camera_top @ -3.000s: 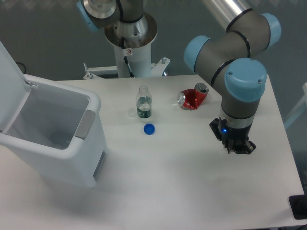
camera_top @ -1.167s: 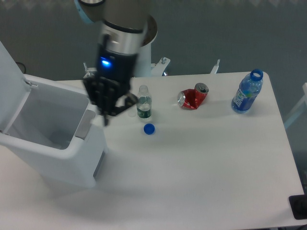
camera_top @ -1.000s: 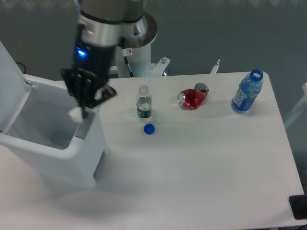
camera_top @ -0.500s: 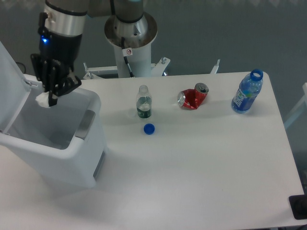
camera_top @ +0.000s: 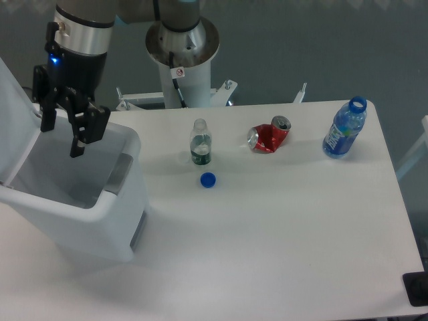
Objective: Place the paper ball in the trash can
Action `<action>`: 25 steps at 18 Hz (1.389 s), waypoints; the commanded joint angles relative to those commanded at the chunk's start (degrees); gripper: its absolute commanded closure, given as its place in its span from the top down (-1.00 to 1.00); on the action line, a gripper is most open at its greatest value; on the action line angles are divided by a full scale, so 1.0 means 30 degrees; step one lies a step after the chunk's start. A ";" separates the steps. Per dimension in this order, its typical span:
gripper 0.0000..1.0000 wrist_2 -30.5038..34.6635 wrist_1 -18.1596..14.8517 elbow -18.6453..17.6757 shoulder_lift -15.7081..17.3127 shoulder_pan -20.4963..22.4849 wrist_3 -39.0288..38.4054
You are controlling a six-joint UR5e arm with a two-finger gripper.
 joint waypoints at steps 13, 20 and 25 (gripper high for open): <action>1.00 0.0029 0.0759 0.0205 -0.1494 0.5708 0.0673; 1.00 0.3185 0.1318 0.0030 -0.3220 0.7324 0.4822; 1.00 0.4658 0.1289 -0.0029 -0.4480 0.8084 0.7145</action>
